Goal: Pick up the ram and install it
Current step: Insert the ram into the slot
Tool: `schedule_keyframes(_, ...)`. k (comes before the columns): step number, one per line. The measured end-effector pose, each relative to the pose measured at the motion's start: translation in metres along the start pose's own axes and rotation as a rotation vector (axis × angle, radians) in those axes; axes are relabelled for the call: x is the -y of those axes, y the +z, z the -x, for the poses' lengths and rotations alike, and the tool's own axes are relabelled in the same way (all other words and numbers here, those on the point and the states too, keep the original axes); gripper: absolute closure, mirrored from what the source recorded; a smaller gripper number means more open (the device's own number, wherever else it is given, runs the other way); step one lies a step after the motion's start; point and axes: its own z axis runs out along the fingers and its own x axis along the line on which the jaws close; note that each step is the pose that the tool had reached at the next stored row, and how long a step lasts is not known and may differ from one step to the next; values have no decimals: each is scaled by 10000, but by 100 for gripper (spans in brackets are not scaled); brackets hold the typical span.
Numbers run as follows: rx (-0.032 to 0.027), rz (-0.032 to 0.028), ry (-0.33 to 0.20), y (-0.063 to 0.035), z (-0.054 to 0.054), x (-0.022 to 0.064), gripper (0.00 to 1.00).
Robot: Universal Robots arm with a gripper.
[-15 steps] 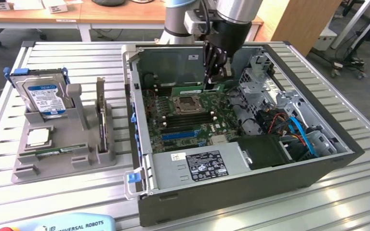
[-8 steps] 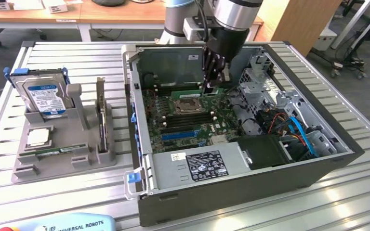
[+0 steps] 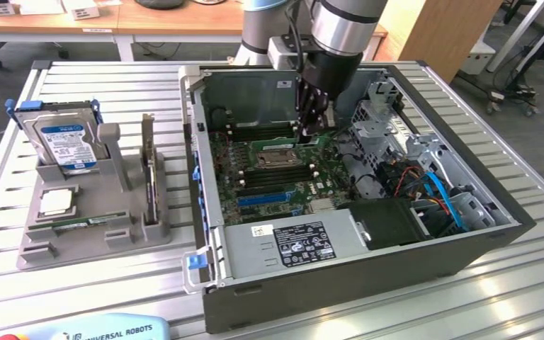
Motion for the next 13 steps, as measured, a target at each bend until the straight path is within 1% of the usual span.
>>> schedule_keyframes(6, 4, -1, 0, 12, 0, 1, 88)
schedule_keyframes(13, 1, 0, 0, 126, -3, 7, 88)
